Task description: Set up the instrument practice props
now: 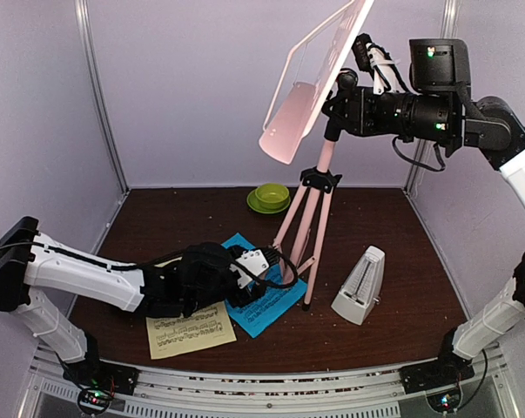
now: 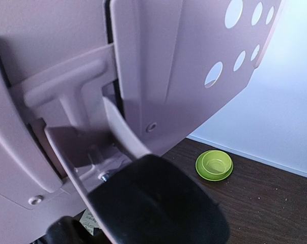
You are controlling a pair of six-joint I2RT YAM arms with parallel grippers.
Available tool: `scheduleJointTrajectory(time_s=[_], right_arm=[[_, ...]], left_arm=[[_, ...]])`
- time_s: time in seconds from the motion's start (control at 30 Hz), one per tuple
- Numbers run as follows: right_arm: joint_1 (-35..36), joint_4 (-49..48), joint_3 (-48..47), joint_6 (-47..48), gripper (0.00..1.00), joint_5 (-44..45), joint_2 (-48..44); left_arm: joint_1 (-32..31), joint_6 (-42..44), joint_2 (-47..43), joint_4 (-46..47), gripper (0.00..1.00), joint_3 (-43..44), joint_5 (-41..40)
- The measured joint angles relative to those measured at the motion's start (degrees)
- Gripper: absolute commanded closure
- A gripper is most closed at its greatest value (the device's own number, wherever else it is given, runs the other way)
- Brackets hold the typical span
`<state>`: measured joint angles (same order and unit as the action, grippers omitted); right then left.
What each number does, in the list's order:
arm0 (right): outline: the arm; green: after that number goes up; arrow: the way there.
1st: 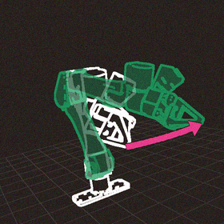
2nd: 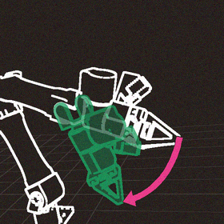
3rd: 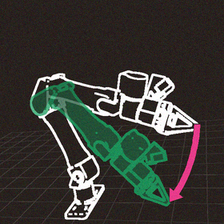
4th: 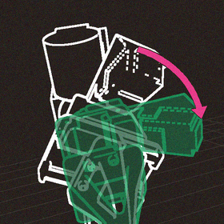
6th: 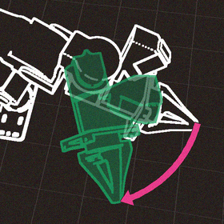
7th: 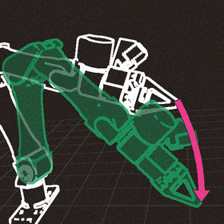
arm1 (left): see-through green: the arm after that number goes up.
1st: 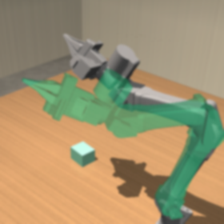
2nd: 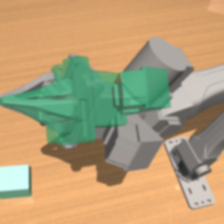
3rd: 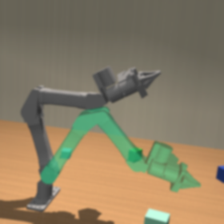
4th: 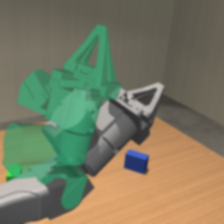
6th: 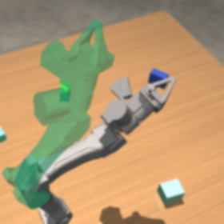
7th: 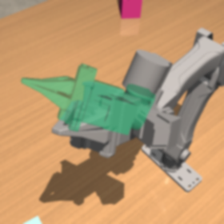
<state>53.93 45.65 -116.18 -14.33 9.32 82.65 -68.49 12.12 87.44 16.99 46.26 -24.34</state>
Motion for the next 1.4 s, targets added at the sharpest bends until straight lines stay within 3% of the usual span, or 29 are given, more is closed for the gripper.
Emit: scheduleJointTrajectory(time_s=[0.2,0.33,0.63,0.77,0.93,1.13,1.37,1.4], right_arm=[[0.0,-0.04,0.0,-0.46,1.0,0.9,-0.04],[0.0,-0.04,0.02,-0.61,1.0,1.2,-0.04],[0.0,2.12,0.02,-2.38,1.0,1.29,-0.48],[-0.04,2.82,0.04,-3.04,1.0,1.33,-1.4],[-0.24,4.39,-0.39,-3.26,1.0,1.64,-2.73],[-0.17,8.76,-5.51,-3.45,1.0,1.73,-2.75],[0.37,8.66,-8.7,-1.55,1.0,0.57,-3.21],[0.37,8.85,-8.7,-1.57,1.0,0.46,-2.97]], left_arm=[[-0.52,-0.83,0.72,1.16,0.25,0.13,0.74],[-0.74,-1.79,4.46,1.84,0.3,2.03,0.0],[-0.9,0.85,12.37,0.63,0.35,10.08,-12.07],[-1.05,4.09,12.98,2.29,0.48,11.1,-12.37],[-1.05,10.73,12.57,7.69,0.73,8.72,-6.84],[1.11,5.92,8.55,18.62,1.0,2.99,-4.85],[2.25,10.56,2.99,24.17,1.0,-0.72,-6.05],[2.25,10.84,2.99,24.33,0.91,-1.01,-5.97]])
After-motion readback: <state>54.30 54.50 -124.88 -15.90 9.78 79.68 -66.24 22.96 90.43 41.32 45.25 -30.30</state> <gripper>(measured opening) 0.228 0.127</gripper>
